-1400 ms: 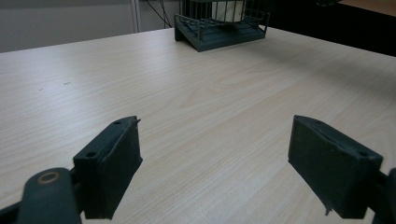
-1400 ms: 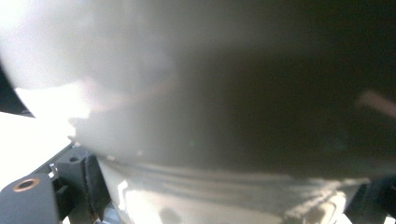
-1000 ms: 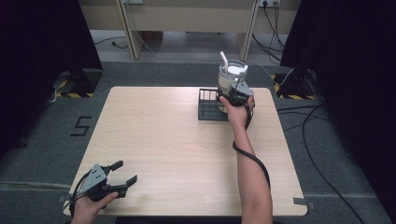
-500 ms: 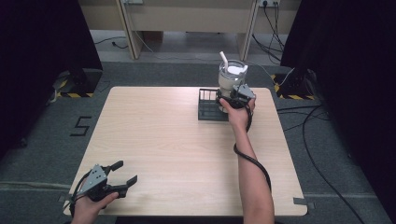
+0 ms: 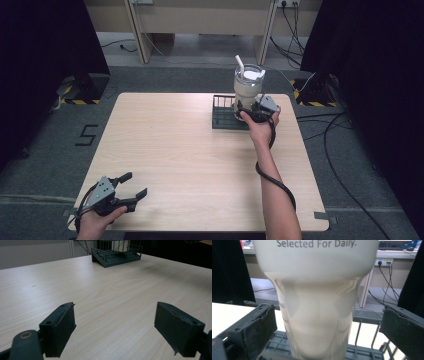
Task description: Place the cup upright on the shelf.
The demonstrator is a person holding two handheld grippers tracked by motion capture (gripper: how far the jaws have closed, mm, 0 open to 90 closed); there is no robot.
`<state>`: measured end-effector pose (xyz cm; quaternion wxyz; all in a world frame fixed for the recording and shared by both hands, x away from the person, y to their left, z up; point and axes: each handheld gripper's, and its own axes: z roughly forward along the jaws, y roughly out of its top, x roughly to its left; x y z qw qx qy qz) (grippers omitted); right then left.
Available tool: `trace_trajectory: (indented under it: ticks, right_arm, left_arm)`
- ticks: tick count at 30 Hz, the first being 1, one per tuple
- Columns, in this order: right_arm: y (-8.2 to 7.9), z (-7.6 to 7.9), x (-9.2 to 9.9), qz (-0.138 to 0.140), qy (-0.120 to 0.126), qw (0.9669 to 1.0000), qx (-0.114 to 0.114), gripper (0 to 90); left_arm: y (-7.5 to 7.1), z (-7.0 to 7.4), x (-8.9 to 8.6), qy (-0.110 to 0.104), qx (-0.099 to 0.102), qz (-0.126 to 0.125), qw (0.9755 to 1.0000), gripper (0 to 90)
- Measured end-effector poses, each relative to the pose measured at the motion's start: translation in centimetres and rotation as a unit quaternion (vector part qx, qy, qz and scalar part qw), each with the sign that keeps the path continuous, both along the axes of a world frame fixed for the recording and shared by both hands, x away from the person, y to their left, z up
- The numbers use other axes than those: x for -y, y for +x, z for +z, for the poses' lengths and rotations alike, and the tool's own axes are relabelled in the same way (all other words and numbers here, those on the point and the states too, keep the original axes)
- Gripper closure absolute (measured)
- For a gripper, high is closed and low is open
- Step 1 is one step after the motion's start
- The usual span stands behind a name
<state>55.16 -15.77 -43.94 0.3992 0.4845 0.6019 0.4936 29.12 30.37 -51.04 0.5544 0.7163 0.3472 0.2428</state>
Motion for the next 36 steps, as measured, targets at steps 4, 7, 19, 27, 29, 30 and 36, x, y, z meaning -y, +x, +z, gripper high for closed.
trace_trajectory:
  ticks: [4,7,19,27,29,30,36]
  right_arm:
    - [-1.0,0.1,0.2,0.002,-0.001,1.0,0.0,0.8]
    - [-1.7,0.0,0.4,0.006,0.0,1.0,0.0,0.9]
    - [-4.3,-0.2,1.3,0.009,-0.008,0.9999,-0.003,1.5]
    - [-6.1,-0.8,2.0,0.015,-0.005,0.9998,-0.011,1.7]
    - [-6.5,-1.0,2.2,0.018,-0.006,0.9997,-0.013,1.9]
    - [-6.8,-1.1,2.3,0.018,-0.005,0.9997,-0.014,1.9]
    - [-8.0,-1.6,2.8,0.021,0.001,0.9996,-0.02,2.0]
  left_arm:
    - [0.0,0.0,0.0,0.0,0.0,0.001,1.0,16.1]
    - [0.0,0.0,0.0,-0.001,0.001,0.001,1.0,16.1]
    - [-0.1,0.0,0.0,-0.001,0.001,0.003,1.0,16.1]
    - [-0.1,0.0,0.0,-0.001,0.0,0.005,1.0,16.1]
    - [-0.1,0.0,0.0,0.0,0.001,0.005,1.0,16.1]
    - [-0.1,0.0,0.0,-0.001,0.0,0.006,1.0,16.1]
    - [-0.1,0.0,-0.1,0.0,0.0,0.005,1.0,16.1]
